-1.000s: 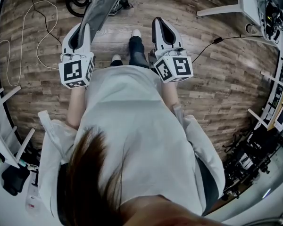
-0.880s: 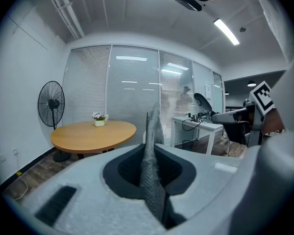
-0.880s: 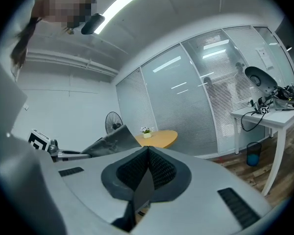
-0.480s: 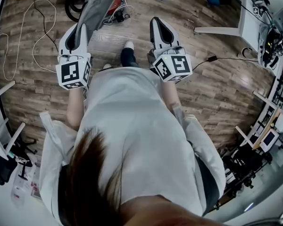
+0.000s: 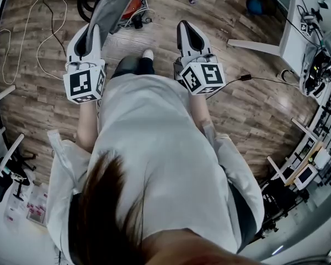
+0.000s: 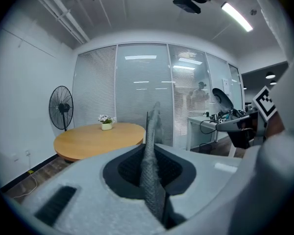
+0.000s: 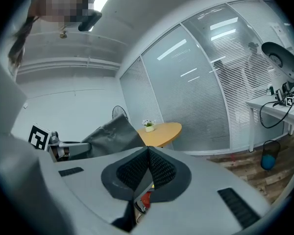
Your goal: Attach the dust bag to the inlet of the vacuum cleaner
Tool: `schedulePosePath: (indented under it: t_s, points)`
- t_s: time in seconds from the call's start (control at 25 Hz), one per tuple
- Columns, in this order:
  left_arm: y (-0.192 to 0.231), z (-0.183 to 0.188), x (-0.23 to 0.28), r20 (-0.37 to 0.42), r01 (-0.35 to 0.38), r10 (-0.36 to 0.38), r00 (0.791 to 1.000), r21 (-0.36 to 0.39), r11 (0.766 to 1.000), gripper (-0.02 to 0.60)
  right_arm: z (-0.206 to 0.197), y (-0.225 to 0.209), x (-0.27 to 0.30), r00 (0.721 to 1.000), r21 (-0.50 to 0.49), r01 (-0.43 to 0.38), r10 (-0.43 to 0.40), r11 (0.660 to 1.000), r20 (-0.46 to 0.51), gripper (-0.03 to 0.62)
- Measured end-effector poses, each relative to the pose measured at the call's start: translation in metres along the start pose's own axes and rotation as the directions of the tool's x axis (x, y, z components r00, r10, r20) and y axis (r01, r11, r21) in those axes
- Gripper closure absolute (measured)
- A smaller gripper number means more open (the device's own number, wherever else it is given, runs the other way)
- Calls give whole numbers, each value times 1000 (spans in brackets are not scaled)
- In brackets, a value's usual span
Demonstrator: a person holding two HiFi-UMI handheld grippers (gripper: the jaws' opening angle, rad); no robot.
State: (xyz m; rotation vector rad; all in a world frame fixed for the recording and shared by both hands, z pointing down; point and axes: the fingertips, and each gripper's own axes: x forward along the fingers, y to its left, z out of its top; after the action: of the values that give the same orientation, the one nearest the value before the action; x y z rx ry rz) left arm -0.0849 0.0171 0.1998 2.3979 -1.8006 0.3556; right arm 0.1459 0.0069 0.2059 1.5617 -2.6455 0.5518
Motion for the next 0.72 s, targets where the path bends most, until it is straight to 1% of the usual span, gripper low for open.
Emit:
schedulePosePath:
  t_s: [0.28,0.52,0.72]
  points:
    - [-3,-2,11,-15,7,-7,1000,-5,1000,545,0,-6,9,1000,1,-4,4,1000,-14,591]
    - [-3,0,18,-11,29,-29,1000,0,1000,545,2,-6,14,1000,1,7,-7,1000,-13,591]
    - [6,4,22,-4,54,-54,999,4,999,545,8,0,22,1000,0,21,-21,1000,1,591]
